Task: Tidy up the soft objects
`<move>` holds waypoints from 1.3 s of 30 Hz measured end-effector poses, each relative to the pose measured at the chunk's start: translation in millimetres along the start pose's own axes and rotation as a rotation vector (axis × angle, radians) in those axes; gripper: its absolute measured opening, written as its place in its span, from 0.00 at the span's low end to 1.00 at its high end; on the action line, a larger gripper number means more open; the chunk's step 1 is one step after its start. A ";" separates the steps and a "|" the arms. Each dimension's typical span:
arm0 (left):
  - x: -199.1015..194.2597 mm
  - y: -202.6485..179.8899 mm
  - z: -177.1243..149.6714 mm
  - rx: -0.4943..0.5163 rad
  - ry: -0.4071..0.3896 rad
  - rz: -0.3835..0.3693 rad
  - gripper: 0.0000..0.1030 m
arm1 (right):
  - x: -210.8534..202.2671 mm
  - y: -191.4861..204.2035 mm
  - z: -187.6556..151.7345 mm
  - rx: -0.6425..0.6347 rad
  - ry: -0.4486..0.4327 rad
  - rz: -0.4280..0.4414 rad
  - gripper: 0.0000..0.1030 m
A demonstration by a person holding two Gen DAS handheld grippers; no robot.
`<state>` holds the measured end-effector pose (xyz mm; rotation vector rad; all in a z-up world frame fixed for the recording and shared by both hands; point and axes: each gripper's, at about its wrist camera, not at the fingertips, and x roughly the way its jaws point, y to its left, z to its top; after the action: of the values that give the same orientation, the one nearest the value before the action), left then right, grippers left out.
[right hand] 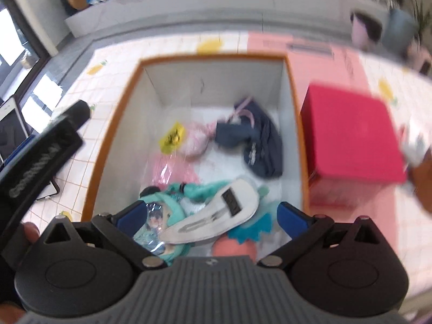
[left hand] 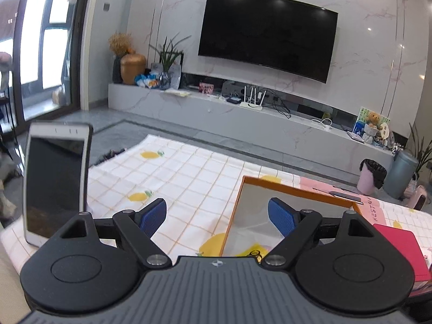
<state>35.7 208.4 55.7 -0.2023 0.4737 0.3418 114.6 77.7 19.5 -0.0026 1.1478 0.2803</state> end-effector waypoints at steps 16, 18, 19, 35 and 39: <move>-40.4 -111.8 17.5 0.181 -0.027 -0.168 0.97 | -88.4 -75.5 -4.4 -0.253 -0.283 -0.213 0.97; -41.9 -126.8 16.4 0.183 -0.010 -0.200 0.97 | -93.9 -93.3 -7.8 -0.260 -0.295 -0.255 0.97; -43.7 -134.4 15.8 0.189 -0.009 -0.210 0.97 | -96.4 -103.0 -9.3 -0.259 -0.293 -0.267 0.97; -48.3 -235.5 -39.3 0.343 0.124 -0.437 0.97 | -101.7 -279.9 -40.2 0.060 -0.258 -0.351 0.97; -45.3 -257.2 -59.4 0.407 0.142 -0.469 0.97 | -84.8 -312.2 -48.1 0.155 -0.252 -0.368 0.97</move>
<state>67.8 -57.5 54.2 0.0622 0.6075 -0.2312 108.2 -249.1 31.8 -0.0407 0.8952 -0.1333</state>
